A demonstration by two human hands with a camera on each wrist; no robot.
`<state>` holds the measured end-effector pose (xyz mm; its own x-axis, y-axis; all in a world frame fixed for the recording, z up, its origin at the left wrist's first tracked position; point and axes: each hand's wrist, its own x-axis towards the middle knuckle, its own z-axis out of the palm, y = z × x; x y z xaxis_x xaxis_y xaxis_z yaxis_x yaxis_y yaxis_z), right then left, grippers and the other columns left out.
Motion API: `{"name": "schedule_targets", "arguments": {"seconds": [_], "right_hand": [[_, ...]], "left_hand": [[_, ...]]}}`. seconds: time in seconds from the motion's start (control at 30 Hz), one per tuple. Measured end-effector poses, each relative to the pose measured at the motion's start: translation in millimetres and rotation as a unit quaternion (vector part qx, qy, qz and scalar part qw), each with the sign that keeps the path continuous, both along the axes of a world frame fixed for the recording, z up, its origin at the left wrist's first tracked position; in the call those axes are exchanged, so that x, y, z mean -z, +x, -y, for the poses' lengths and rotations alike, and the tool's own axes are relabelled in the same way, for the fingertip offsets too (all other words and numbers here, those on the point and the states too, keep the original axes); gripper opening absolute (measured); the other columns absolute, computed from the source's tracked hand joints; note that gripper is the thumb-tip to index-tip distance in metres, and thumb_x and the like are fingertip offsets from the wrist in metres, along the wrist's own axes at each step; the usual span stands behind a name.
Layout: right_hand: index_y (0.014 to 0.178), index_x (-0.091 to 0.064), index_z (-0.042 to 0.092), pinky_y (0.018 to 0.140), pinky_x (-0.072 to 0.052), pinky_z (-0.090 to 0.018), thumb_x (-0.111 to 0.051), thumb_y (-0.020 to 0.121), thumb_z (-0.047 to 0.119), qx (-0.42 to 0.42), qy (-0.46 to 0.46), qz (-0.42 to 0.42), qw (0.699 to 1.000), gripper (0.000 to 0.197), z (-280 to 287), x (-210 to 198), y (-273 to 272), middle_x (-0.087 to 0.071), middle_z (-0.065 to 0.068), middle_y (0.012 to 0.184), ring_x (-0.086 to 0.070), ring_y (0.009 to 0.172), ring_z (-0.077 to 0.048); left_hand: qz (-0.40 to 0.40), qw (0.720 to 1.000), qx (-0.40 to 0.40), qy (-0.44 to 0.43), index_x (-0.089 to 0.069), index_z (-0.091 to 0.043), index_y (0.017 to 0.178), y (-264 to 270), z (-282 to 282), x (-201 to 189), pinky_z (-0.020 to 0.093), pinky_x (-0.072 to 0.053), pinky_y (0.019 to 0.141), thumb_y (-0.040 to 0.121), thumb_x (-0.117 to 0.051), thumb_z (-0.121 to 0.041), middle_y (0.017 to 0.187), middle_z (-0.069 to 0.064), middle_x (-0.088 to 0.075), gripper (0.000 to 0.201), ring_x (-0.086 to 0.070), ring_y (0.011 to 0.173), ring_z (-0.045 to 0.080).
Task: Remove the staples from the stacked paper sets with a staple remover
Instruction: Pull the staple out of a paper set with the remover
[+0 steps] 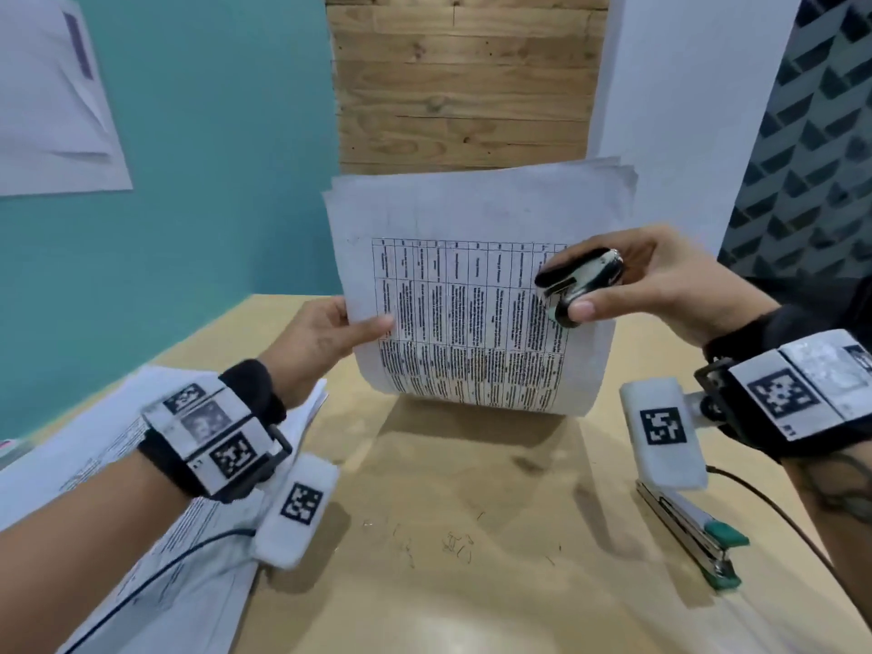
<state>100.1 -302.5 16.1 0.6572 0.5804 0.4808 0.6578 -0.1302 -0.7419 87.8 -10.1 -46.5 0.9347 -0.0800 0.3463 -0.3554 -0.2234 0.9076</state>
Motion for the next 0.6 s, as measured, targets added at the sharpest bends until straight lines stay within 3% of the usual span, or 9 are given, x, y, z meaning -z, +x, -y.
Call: {"name": "schedule_targets", "arguments": {"seconds": [0.07, 0.13, 0.2, 0.3, 0.37, 0.43, 0.5, 0.53, 0.6], "right_hand": [[0.092, -0.075, 0.02, 0.079, -0.053, -0.023, -0.088, 0.042, 0.047, 0.004, 0.027, 0.003, 1.0, 0.058, 0, -1, 0, -0.074, -0.001, 0.088, -0.068, 0.082, -0.014], [0.09, -0.076, 0.023, 0.085, -0.052, -0.026, -0.087, 0.043, 0.049, 0.017, 0.058, 0.021, 0.998, 0.054, 0, -2, 1, -0.07, 0.007, 0.094, -0.066, 0.092, -0.014], [0.087, -0.076, 0.027, 0.09, -0.051, -0.029, -0.088, 0.042, 0.05, 0.033, 0.095, 0.038, 0.994, 0.052, -1, -3, 2, -0.064, 0.004, 0.106, -0.063, 0.1, -0.016], [0.083, -0.075, 0.029, 0.071, -0.05, -0.018, -0.085, 0.039, 0.059, 0.049, 0.111, 0.036, 0.992, 0.054, -7, -1, 2, -0.069, 0.001, 0.092, -0.065, 0.081, -0.011], [0.077, -0.074, 0.031, 0.058, -0.047, -0.014, -0.082, 0.034, 0.066, 0.06, 0.088, 0.014, 0.994, 0.056, -13, 3, 3, -0.068, 0.009, 0.074, -0.06, 0.067, -0.004], [0.077, -0.073, 0.029, 0.053, -0.047, -0.014, -0.081, 0.036, 0.067, 0.062, 0.048, -0.006, 0.997, 0.056, -18, 8, 5, -0.063, 0.01, 0.067, -0.057, 0.062, -0.001], [0.079, -0.07, 0.026, 0.052, -0.048, -0.015, -0.08, 0.045, 0.063, 0.069, 0.011, -0.01, 0.998, 0.051, -24, 13, 6, -0.064, 0.01, 0.066, -0.057, 0.061, -0.001], [0.08, -0.068, 0.024, 0.052, -0.048, -0.015, -0.077, 0.048, 0.062, 0.076, -0.004, -0.011, 0.997, 0.05, -26, 14, 6, -0.066, 0.011, 0.068, -0.058, 0.061, -0.001], [0.084, -0.065, 0.019, 0.051, -0.048, -0.016, -0.074, 0.047, 0.068, 0.087, -0.034, -0.02, 0.995, 0.062, -29, 18, 6, -0.067, 0.008, 0.073, -0.06, 0.062, -0.003]], "left_hand": [[0.025, 0.999, -0.014, -0.026, -0.063, -0.013, 0.09, 2, 0, -2, 0.008, -0.048, 0.06, 0.085, -0.056, -0.008, 0.072, -0.015, -0.072, 0.01, -0.066, 0.069, -0.003], [0.048, 0.997, -0.05, -0.035, -0.062, -0.013, 0.089, 2, -15, -18, 0.011, -0.049, 0.06, 0.089, -0.054, -0.009, 0.071, -0.013, -0.072, 0.009, -0.066, 0.067, -0.002], [0.075, 0.994, -0.073, -0.031, -0.061, -0.017, 0.088, -4, -36, -45, 0.014, -0.051, 0.061, 0.091, -0.052, -0.014, 0.07, -0.013, -0.071, 0.009, -0.065, 0.067, -0.002], [0.101, 0.984, -0.144, -0.039, -0.067, -0.021, 0.073, -21, -73, -93, 0.014, -0.051, 0.057, 0.091, -0.055, -0.02, 0.06, -0.014, -0.067, 0.022, -0.062, 0.06, -0.004], [0.086, 0.972, -0.215, -0.03, -0.065, -0.019, 0.057, -31, -115, -121, 0.013, -0.046, 0.055, 0.074, -0.072, -0.039, 0.053, -0.01, -0.059, 0.027, -0.06, 0.06, -0.002], [-0.005, 0.953, -0.293, 0.071, -0.062, -0.016, 0.076, -34, -148, -131, 0.019, -0.048, 0.056, 0.048, -0.079, -0.062, 0.059, -0.007, -0.056, 0.056, -0.064, 0.066, 0.008], [-0.138, 0.939, -0.292, 0.119, -0.054, 0.008, 0.095, -34, -171, -114, 0.016, -0.05, 0.045, 0.064, -0.075, -0.049, 0.043, 0.005, -0.058, 0.068, -0.06, 0.04, 0.011], [-0.231, 0.933, -0.25, 0.113, -0.052, 0.012, 0.101, -36, -185, -97, 0.024, -0.055, 0.049, 0.06, -0.082, -0.041, 0.045, 0.012, -0.062, 0.073, -0.061, 0.039, 0.015], [-0.359, 0.901, -0.2, 0.14, -0.055, 0.011, 0.107, -37, -205, -55, 0.049, -0.05, 0.085, 0.026, -0.096, -0.032, 0.068, 0.022, -0.07, 0.101, -0.067, 0.053, 0.026]]}}
